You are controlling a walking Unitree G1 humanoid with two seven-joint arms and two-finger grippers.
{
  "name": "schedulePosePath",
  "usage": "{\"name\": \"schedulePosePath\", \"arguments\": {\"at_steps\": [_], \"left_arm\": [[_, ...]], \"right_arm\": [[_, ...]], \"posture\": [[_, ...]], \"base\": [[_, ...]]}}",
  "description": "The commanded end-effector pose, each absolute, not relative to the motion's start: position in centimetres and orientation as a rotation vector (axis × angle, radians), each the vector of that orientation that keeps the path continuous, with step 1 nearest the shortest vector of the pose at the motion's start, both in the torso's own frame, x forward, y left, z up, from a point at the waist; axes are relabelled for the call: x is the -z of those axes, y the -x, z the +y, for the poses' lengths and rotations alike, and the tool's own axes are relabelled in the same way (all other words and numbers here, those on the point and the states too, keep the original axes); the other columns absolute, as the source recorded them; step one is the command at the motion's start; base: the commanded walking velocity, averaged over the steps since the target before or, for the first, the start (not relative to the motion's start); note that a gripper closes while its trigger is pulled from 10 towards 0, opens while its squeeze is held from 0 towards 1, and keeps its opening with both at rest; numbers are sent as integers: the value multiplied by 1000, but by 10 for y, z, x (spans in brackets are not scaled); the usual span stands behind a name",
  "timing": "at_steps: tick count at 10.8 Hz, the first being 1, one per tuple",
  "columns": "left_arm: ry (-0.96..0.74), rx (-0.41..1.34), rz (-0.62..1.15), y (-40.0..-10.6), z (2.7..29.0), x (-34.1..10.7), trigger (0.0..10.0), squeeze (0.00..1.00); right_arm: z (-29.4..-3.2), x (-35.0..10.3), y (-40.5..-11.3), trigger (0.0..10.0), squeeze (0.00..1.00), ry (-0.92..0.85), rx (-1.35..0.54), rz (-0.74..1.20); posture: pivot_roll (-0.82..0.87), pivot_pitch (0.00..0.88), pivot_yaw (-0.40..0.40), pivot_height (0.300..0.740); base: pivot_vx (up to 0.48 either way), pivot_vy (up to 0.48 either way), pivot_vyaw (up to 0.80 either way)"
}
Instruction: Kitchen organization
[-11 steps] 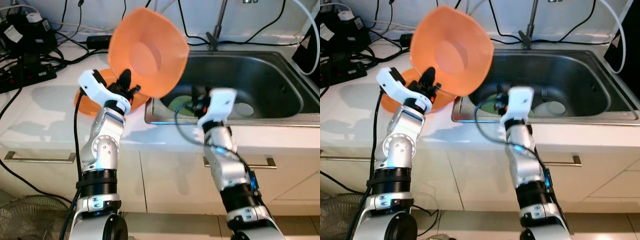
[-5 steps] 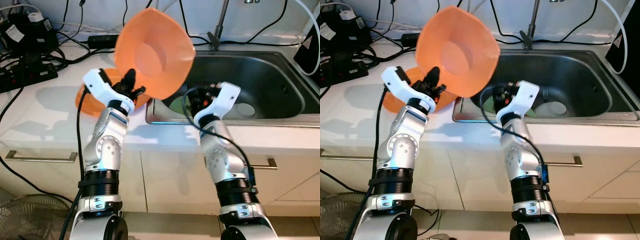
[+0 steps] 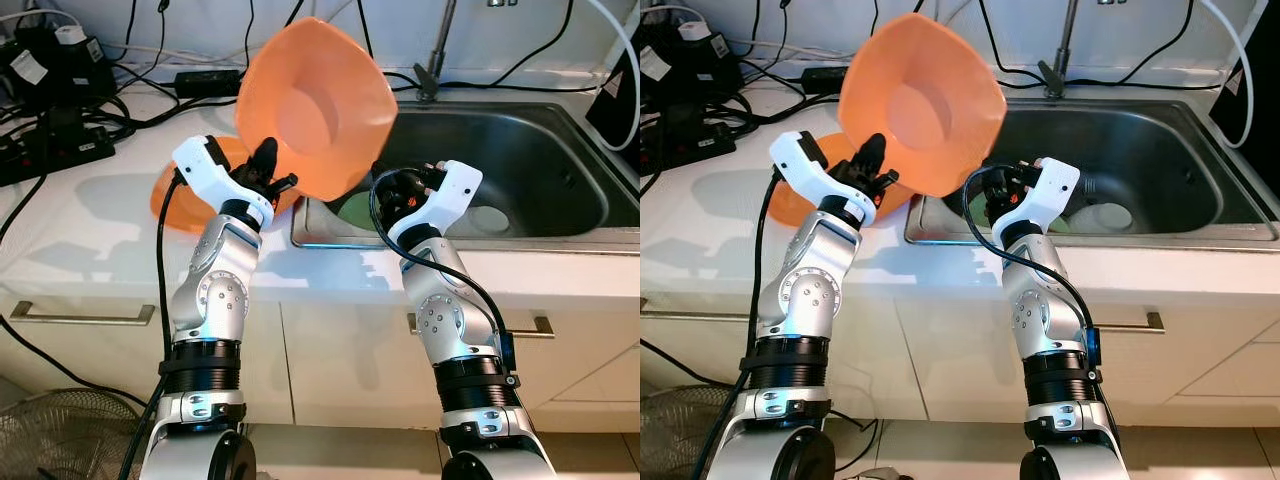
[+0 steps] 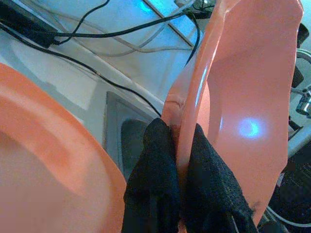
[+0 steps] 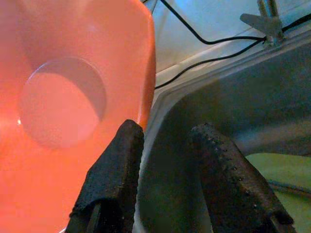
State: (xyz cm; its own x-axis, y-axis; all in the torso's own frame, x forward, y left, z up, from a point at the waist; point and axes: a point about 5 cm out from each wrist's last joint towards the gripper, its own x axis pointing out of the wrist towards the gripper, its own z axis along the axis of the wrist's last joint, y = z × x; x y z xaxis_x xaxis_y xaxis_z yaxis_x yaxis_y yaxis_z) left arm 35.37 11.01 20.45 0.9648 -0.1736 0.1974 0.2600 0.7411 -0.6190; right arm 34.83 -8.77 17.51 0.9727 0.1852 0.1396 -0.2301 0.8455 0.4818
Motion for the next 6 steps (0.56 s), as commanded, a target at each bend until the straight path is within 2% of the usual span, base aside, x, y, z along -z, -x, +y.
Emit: {"name": "schedulePosePath", "arguments": {"at_steps": [1,6], "left_arm": [[687,266,-169,-352,107,-212,10000,0],[663,359,-159,-347,96,-211,10000,0]], "right_arm": [[-81,-180,-347,10000,0,-541,-241,-95],[-82,-176,-347,10000,0,-545,-230,-85]], "posture": [[116,0,39,740],[118,0,41,740]], "base": [[0,0,0],[0,0,0]]}}
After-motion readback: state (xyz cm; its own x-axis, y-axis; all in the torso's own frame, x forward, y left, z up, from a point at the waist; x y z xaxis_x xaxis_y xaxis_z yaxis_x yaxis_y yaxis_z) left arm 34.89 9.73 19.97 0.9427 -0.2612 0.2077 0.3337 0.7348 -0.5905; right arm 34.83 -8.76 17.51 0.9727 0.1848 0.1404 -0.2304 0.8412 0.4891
